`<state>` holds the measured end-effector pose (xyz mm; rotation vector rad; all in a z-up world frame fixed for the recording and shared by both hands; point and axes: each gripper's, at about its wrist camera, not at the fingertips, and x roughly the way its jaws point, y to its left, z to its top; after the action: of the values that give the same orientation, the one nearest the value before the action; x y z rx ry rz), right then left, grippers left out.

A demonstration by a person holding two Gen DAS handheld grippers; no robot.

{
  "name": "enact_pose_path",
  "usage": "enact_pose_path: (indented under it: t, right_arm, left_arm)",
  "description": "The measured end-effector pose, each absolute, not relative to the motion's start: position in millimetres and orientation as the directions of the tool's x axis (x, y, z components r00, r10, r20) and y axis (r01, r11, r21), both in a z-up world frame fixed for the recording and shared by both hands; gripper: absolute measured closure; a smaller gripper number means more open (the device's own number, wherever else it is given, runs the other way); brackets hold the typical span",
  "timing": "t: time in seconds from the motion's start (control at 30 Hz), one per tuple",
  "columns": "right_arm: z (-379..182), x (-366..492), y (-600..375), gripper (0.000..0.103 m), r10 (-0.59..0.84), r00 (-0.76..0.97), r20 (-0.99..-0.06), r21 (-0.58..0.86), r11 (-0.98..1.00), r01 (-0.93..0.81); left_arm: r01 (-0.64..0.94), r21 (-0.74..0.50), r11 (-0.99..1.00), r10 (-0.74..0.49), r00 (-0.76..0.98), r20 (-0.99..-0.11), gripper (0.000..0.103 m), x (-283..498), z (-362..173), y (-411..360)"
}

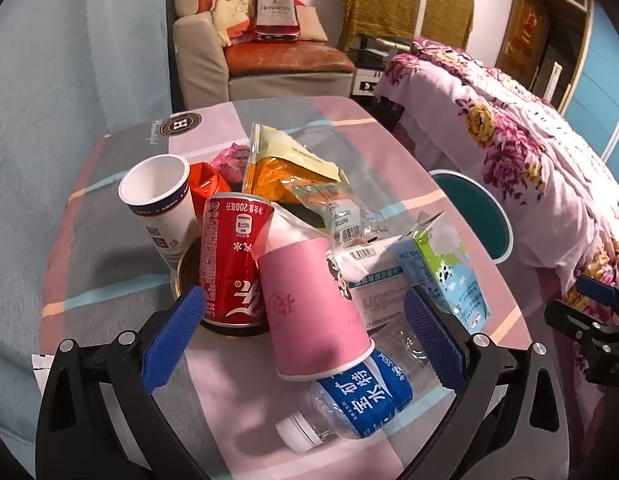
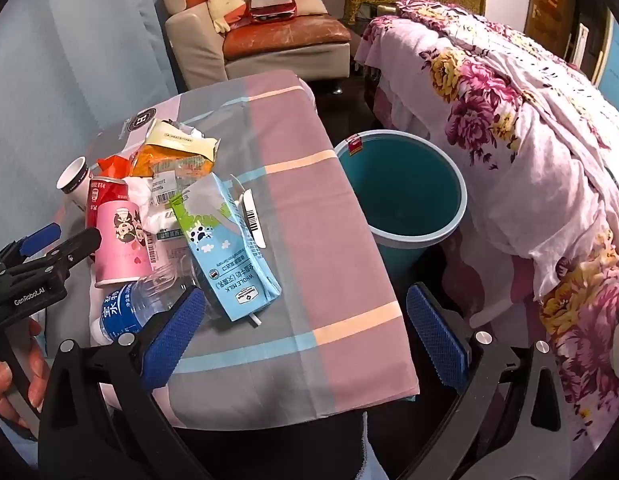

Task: Collect trash
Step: 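Move the left gripper toward the blue-labelled water bottle on the table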

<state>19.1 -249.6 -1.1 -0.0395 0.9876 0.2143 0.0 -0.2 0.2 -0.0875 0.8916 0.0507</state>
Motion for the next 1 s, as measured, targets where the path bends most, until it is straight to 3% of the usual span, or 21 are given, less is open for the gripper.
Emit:
enact_pose_path:
  t: [1.0]
  right_arm:
    - [5, 23, -254, 0.006, 0.173, 0.521, -0.836, 0.099, 0.981, -0.167]
  left_arm:
    - [-0.013, -0.056, 0.998, -0.036, 0.613, -0.790, 0.003, -8, 0, -9]
